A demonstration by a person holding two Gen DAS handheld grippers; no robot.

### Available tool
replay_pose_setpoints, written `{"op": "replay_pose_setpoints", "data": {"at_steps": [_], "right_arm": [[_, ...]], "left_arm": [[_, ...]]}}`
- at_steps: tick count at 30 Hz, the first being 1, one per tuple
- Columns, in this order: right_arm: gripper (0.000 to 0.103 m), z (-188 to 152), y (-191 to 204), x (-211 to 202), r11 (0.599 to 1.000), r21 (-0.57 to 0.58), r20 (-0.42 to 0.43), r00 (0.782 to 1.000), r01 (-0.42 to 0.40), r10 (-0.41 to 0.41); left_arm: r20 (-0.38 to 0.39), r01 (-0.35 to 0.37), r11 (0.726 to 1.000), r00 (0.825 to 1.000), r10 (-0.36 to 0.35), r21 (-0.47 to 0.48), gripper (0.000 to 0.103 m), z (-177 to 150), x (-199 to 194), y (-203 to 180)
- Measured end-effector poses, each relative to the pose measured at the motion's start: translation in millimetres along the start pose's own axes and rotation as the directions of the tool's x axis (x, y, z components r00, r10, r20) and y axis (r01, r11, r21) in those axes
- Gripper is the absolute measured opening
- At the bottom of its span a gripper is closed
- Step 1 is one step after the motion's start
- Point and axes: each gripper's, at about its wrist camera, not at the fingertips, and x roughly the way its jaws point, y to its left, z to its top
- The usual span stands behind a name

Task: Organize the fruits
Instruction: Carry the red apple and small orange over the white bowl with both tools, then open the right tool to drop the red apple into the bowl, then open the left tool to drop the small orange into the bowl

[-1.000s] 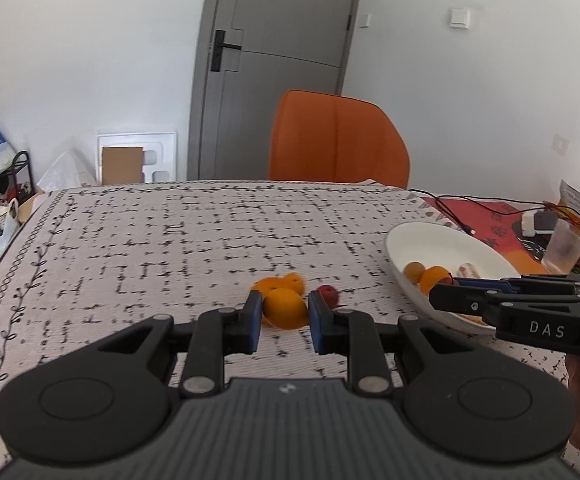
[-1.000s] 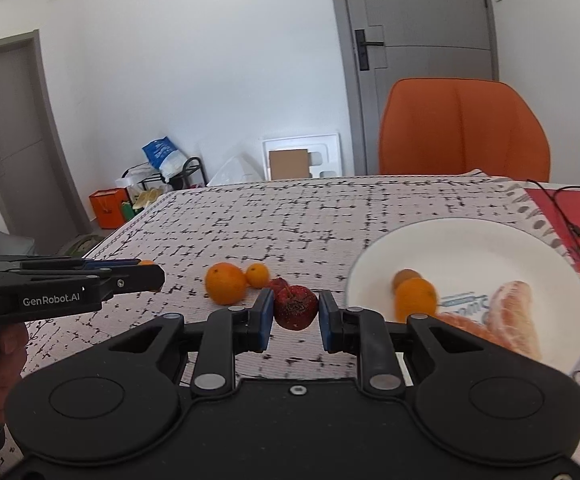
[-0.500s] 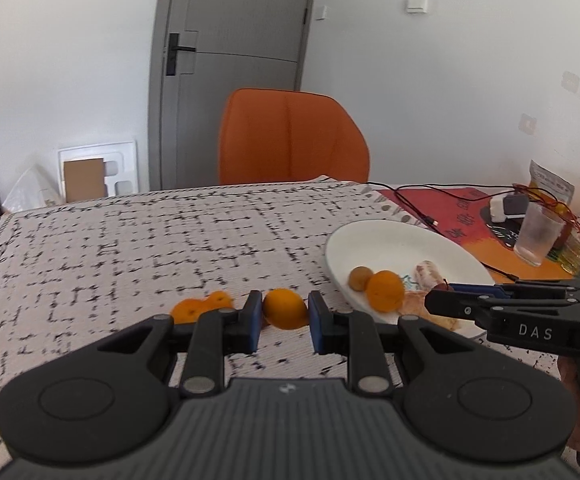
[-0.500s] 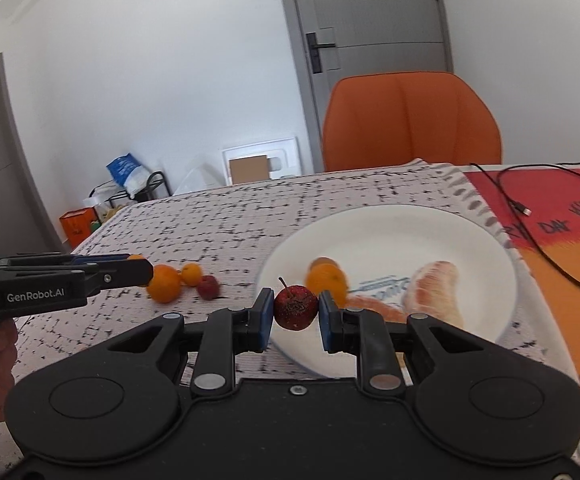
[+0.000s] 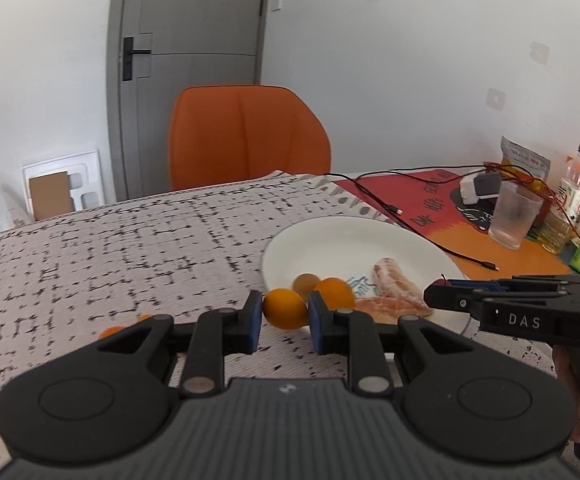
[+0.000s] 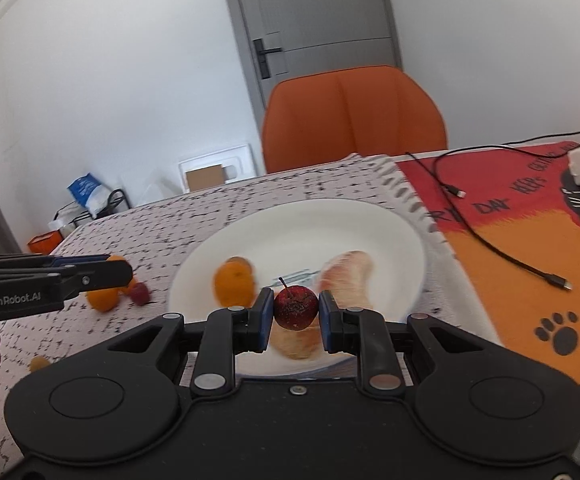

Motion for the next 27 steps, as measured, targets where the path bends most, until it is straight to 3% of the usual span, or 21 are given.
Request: {"op": "replay_pose_setpoints", "data": {"at_steps": [16,27], "right_arm": [[0.029,0,-26,-4,0.998,0.037,0.026,0.998,0.052,-0.053],[0.03,-4,-20,-11,0.999,0.035,0.02,1.0,0.021,-0.022]], "left_arm": [[-0.041,0.06,0.997,0.997,-0.058,0.055,0.024,8,23,-30],[-0.04,0.014,1.0,0.999,-0.013,0.024,0.027,10,10,-19]]}}
